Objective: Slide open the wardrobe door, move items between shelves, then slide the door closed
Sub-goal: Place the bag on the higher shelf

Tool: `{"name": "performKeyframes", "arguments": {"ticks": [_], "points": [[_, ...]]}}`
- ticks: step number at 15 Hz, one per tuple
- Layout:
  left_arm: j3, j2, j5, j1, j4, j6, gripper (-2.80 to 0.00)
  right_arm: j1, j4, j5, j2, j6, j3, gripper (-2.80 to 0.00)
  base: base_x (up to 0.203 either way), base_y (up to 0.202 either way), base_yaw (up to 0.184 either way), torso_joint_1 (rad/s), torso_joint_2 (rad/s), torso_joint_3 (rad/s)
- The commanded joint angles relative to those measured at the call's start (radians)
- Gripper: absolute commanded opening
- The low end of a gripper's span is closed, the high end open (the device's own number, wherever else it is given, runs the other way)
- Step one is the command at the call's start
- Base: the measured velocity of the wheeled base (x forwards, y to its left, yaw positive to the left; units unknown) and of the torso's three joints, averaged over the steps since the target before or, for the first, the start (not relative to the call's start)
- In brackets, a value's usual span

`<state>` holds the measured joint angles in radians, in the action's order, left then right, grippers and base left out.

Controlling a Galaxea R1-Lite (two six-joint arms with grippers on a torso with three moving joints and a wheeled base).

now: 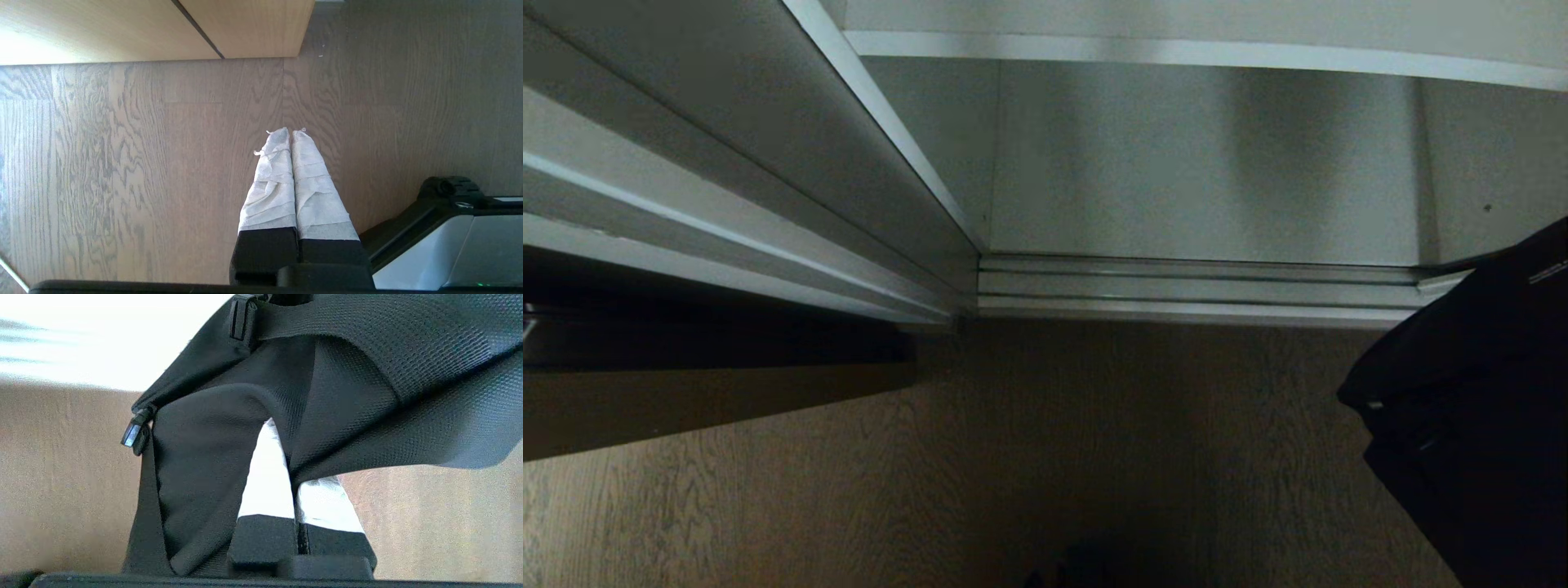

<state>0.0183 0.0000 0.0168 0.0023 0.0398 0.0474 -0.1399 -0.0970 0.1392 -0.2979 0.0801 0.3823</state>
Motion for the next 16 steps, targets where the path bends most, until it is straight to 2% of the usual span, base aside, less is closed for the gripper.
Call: {"name": "performKeyframes", "arguments": {"ticks": [1,16], "points": [[0.000,0.002,0.000,0.001,0.000,0.000,-2.80,0.001,-0.003,0.011,0.022,-0.035,0.014,-2.80,0.000,0.000,0.000,0.000,0.00,0.000],[0.000,0.002,-0.001,0.001,0.000,0.000,-2.80,0.000,0.007,0.011,0.023,-0.053,-0.048,-2.80,0.000,0.000,0.000,0.000,0.00,0.000]]}}
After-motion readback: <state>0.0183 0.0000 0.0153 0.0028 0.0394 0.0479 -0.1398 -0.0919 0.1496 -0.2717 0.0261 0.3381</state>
